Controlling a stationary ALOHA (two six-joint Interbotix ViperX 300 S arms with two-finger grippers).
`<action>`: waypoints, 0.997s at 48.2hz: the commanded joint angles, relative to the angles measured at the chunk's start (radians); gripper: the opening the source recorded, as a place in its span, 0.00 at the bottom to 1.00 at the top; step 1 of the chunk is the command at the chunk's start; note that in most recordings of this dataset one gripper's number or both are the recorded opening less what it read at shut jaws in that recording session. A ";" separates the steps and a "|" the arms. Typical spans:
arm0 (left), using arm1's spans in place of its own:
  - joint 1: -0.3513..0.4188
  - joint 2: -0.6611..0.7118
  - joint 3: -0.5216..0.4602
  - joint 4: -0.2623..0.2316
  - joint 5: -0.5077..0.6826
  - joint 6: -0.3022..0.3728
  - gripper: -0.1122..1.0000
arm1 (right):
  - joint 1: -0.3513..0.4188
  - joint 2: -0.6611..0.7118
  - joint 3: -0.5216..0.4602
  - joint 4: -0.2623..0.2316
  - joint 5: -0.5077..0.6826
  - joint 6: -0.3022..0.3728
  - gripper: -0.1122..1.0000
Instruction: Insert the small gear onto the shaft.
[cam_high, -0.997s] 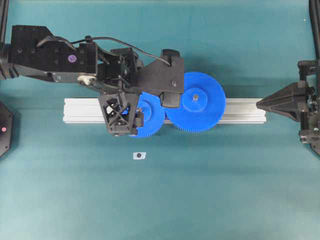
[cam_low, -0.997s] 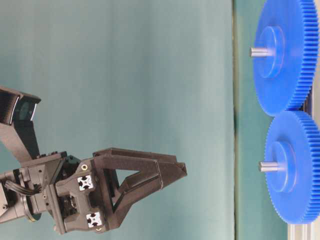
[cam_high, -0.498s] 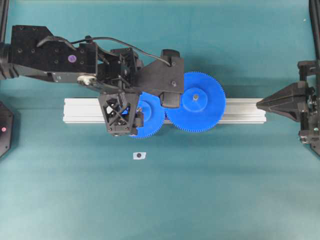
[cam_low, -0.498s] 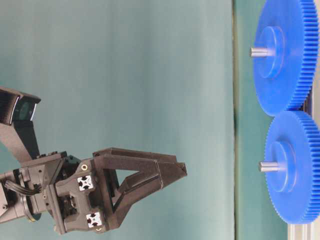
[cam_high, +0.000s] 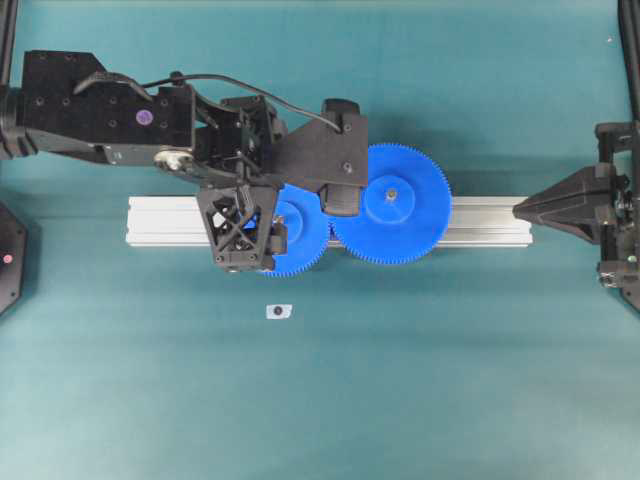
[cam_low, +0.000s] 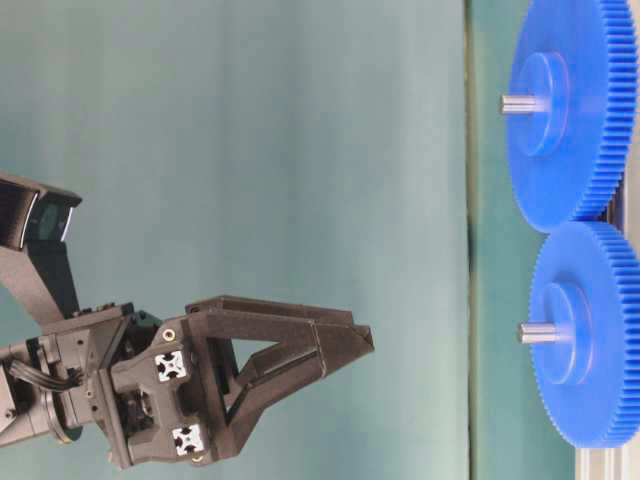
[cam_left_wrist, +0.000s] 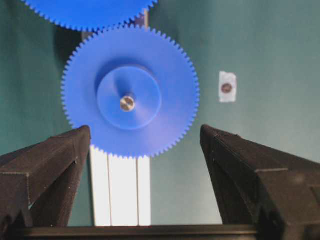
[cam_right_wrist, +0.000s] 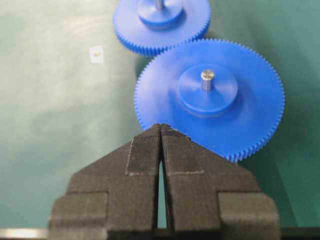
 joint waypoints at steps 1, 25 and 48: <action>-0.005 -0.029 -0.026 0.002 -0.002 0.002 0.86 | -0.002 -0.002 -0.011 0.003 -0.008 0.011 0.12; -0.006 -0.028 -0.029 0.005 0.006 0.002 0.85 | -0.002 -0.029 -0.009 0.003 0.018 0.011 0.12; -0.008 -0.035 -0.044 0.005 0.011 0.003 0.85 | -0.002 -0.028 -0.008 0.003 0.018 0.012 0.12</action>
